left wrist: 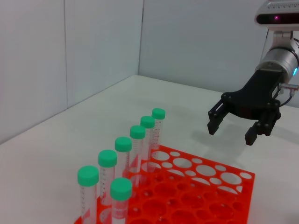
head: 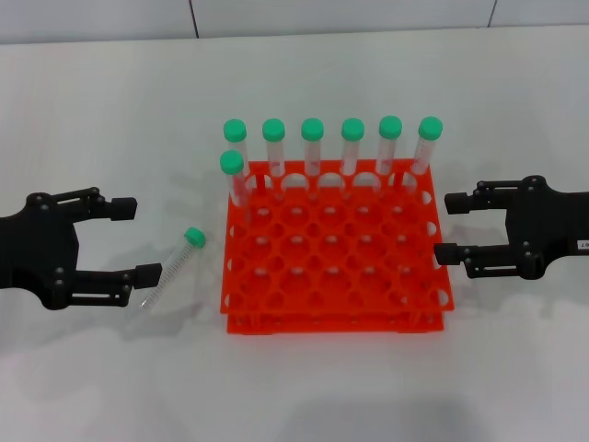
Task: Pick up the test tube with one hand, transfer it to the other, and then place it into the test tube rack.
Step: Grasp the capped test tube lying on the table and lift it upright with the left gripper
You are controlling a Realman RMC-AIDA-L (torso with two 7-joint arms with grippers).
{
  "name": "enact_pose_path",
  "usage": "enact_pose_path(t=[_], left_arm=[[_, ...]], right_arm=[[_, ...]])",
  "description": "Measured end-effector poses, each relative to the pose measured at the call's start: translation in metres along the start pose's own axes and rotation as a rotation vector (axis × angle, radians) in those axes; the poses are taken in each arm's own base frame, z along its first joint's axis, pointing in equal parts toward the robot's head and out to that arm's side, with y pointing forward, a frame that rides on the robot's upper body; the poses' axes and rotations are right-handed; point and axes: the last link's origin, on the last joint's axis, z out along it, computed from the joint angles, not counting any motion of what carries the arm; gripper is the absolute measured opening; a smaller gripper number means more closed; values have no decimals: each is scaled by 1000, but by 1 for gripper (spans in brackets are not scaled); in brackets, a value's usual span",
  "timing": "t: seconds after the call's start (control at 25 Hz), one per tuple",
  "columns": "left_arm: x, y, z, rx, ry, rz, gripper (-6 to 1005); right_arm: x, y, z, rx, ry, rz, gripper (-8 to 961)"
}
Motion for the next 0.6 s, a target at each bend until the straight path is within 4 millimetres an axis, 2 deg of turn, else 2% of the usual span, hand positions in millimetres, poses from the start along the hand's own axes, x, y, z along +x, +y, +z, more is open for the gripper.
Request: enact_pose_path(t=[0.6], left_arm=[[0,-1,-2,4,-6,2,884]], right_arm=[[-2,0,0,-1,-4,-7,697]])
